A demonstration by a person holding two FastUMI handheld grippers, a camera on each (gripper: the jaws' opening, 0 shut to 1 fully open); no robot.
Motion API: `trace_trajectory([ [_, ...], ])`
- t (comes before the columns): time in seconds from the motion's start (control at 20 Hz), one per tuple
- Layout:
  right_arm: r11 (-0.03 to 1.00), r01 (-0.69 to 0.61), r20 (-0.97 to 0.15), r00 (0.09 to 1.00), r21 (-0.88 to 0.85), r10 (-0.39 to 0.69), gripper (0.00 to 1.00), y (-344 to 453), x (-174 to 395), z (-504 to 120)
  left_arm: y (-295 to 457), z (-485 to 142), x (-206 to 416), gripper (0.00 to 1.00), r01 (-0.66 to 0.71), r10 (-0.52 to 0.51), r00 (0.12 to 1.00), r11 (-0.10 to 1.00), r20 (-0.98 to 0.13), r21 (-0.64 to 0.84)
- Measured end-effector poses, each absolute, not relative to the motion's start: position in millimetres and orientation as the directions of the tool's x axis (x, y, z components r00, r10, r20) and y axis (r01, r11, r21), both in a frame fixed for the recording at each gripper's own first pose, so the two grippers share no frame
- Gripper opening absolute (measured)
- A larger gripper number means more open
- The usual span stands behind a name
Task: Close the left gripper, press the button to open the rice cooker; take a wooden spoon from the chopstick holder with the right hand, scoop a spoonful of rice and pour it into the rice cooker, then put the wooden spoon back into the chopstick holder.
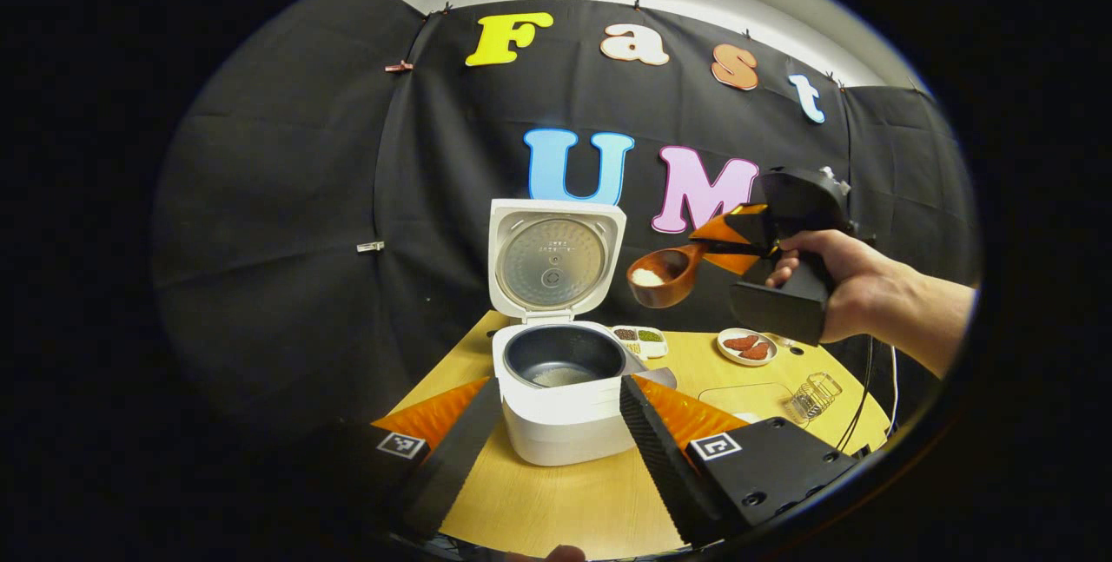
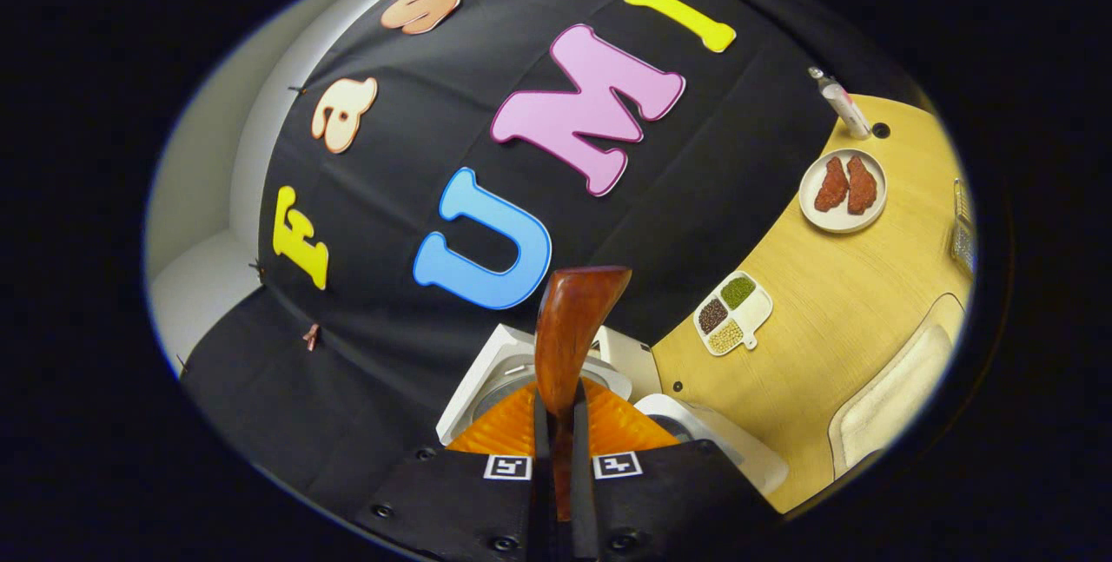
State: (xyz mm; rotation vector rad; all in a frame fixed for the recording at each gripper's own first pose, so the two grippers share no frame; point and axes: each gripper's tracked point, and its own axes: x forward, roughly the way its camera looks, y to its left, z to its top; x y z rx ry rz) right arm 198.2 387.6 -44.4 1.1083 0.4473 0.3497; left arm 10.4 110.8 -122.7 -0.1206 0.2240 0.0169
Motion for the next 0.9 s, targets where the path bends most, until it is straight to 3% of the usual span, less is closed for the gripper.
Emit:
trace_trajectory([
  [0.65,0.787,-0.238,-0.269,0.85,0.57,0.453,0.11,503.6,232.8,-103.9,155.3,-146.8,13.3,0.94,-0.103,0.057,0.963,0.981,-0.262,-0.163],
  [0.9,0.848,-0.33,-0.266,0.847,0.415,0.46,0.11,522.9,238.6,-116.9,159.5,-155.9,7.5,0.94,-0.111,0.064,0.96,0.981,-0.273,-0.162],
])
